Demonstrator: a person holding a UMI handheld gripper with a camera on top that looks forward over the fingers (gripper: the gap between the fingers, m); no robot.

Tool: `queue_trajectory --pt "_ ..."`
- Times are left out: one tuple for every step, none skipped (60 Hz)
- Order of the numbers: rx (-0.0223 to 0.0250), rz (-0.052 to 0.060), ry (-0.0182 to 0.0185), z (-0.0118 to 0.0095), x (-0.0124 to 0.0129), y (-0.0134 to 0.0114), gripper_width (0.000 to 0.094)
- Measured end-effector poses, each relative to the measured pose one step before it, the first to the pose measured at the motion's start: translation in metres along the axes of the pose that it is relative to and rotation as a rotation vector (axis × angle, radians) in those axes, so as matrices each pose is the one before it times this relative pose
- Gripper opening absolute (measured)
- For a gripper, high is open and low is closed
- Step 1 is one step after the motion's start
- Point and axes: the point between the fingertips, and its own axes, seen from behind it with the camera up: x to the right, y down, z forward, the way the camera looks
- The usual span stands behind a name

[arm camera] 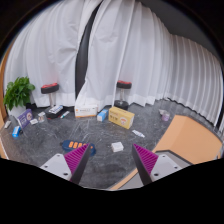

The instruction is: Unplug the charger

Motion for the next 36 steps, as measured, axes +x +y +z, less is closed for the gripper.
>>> queue_trajectory --pt "0.00222 -0.0021 0.00093 -0.01055 -0.00111 0.00007 0.0852" --pt "0.0028 -0.0023 0.00082 -0.01098 -0.00162 0.00077 0.0855" --pt "0.00394 -0.0019 0.00031 -0.01075 -0.00195 0.00084 0.0853" --pt "0.00468 -0.0011 -0.00011 -0.01052 -0.00203 0.00076 0.0853" --pt "0.00314 -0.0009 0.00034 -0.01032 -0.00177 0.00101 0.0854" --pt "0.00099 -0.0013 0.00099 -0.00972 -0.00176 0.00166 0.0854" --pt "-0.00102 -0.0019 0.00133 -0.00971 -0.00157 0.00193 0.0855" --pt "-0.00136 -0.0018 0.00046 -0.00929 -0.00158 0.00254 0.0853" --pt "-0.00148 -0.0011 -0.00067 -0.00897 -0.00106 0.00279 0.0854" --pt "-0.00165 -0.001 0.00135 -0.00758 -0.00167 0.00219 0.0852" --pt "-0.00108 -0.0001 0.00243 -0.00834 -0.00133 0.0024 0.085" --pt "-0.00187 -0.0006 0.00217 -0.00775 -0.00113 0.00205 0.0849" --pt "-0.0028 -0.0009 0.00096 -0.00751 -0.00164 0.00245 0.0849" --pt "-0.0032 -0.0019 -0.00082 -0.00716 -0.00132 0.00274 0.0852" --pt "-0.0021 -0.0015 -0.0016 -0.00664 -0.00193 0.0026 0.0853" --pt "-0.00088 -0.0008 -0.00152 -0.00625 -0.00175 0.00235 0.0851" --pt "0.00008 -0.0002 -0.00088 -0.00587 -0.0018 0.00187 0.0852" --pt "0.00017 -0.0001 -0.00038 -0.00522 -0.00131 0.00166 0.085" --pt "0.00152 -0.0004 -0.00223 -0.00536 0.00007 0.00244 0.085" --pt "0.00029 -0.0028 -0.00017 -0.00414 -0.00082 0.00183 0.0849" --pt "-0.00045 -0.0023 0.00056 -0.00412 -0.00121 0.00097 0.085" --pt "0.00044 -0.0029 0.00156 -0.00441 -0.00076 0.00102 0.085" --pt "0.00142 -0.0041 0.00225 -0.00405 -0.00045 0.00073 0.0853" --pt "0.00242 -0.0034 0.00156 -0.00362 -0.00054 0.00061 0.0851" --pt "0.00281 -0.0019 0.00065 -0.00383 -0.00062 -0.00007 0.0851" --pt "0.00172 -0.0006 -0.00036 -0.00334 -0.00061 -0.00003 0.0853" --pt "0.00008 0.0003 -0.00146 -0.00292 -0.00067 0.0001 0.0851" --pt "0.00003 0.0004 -0.00141 -0.00266 -0.00084 -0.00009 0.0851" --pt "0.00139 0.0009 -0.001 -0.00222 -0.00059 -0.0001 0.085" --pt "0.00413 0.0021 -0.00039 -0.00292 -0.00031 0.00157 0.0852" --pt "0.0023 0.0019 0.00185 -0.00169 -0.00011 -0.00095 0.0851" --pt "0.00221 0.0015 0.00315 -0.0016 0.00017 -0.0009 0.0853" --pt "0.0017 0.0009 0.00339 -0.00153 0.00039 -0.00092 0.0856" --pt "0.00045 0.0001 0.00272 -0.00145 0.00029 -0.00084 0.0854" --pt "0.00019 -0.0008 0.00181 -0.0012 0.00031 -0.00028 0.0853" --pt "0.00038 -0.001 0.0018 -0.0008 0.00033 -0.00041 0.085"
